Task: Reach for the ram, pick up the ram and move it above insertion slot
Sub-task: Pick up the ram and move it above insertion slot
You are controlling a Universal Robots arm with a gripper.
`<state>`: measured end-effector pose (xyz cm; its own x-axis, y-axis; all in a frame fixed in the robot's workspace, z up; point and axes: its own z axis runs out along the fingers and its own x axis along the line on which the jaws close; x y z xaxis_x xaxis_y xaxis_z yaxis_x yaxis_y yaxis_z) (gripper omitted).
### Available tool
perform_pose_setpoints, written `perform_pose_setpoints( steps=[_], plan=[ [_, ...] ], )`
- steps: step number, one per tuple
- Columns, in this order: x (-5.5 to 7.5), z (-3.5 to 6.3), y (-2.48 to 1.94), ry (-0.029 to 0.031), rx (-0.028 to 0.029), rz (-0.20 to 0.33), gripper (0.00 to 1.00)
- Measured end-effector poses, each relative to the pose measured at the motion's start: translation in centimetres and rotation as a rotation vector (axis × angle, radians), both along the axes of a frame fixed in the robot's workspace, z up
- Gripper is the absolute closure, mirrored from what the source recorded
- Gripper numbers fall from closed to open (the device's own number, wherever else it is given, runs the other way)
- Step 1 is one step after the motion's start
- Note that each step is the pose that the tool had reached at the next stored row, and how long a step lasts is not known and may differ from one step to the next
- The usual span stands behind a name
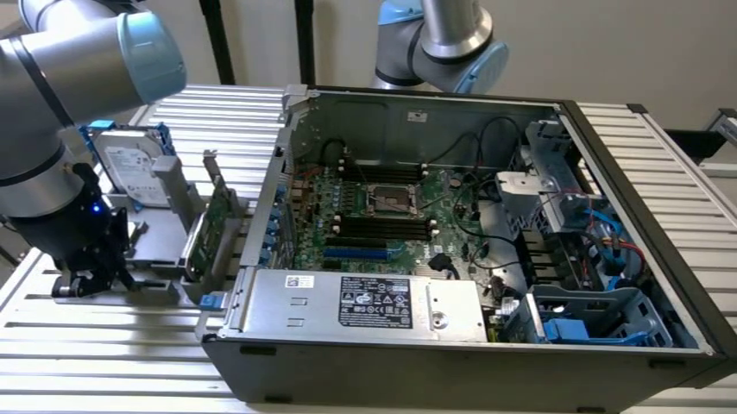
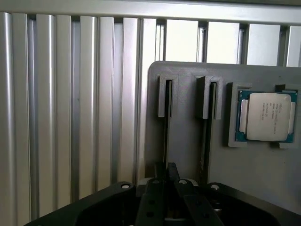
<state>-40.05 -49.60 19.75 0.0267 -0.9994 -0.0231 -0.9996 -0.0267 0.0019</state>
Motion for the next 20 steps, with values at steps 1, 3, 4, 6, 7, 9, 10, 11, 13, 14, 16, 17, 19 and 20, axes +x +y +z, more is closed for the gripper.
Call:
perform_pose_setpoints(
  steps=[1,3,4,6,7,9,10,11,13,14,16,17,19,20],
  plan=[
    [0.0,0.03,-0.01,0.0002,0.0002,0.000,0.86],
    [0.0,0.13,-0.01,0.0005,0.0003,0.000,0.86],
    [0.0,0.19,-0.01,0.0005,0.0005,0.000,0.86],
    [0.0,0.37,-0.01,0.0004,0.0008,0.000,0.86],
    [0.0,0.53,-0.02,0.0004,0.0009,0.000,0.86],
    [0.0,1.00,-0.01,0.0003,0.0014,0.000,0.86],
    [0.0,1.30,-0.01,0.0003,0.0016,0.000,0.86],
    [0.0,1.65,-0.01,0.0003,0.0017,0.000,0.86],
    [0.0,2.53,-0.02,0.0003,0.0020,0.000,0.86],
    [0.0,2.97,-0.02,0.0004,0.0020,0.000,0.86],
    [0.0,3.90,-0.04,0.0004,0.0022,0.000,0.86],
    [0.0,4.35,-0.04,0.0004,0.0022,0.000,0.86],
    [0.0,5.24,-0.06,0.0003,0.0024,0.000,0.86],
    [0.1,5.71,-0.06,0.0004,0.0027,0.001,0.86]
  ],
)
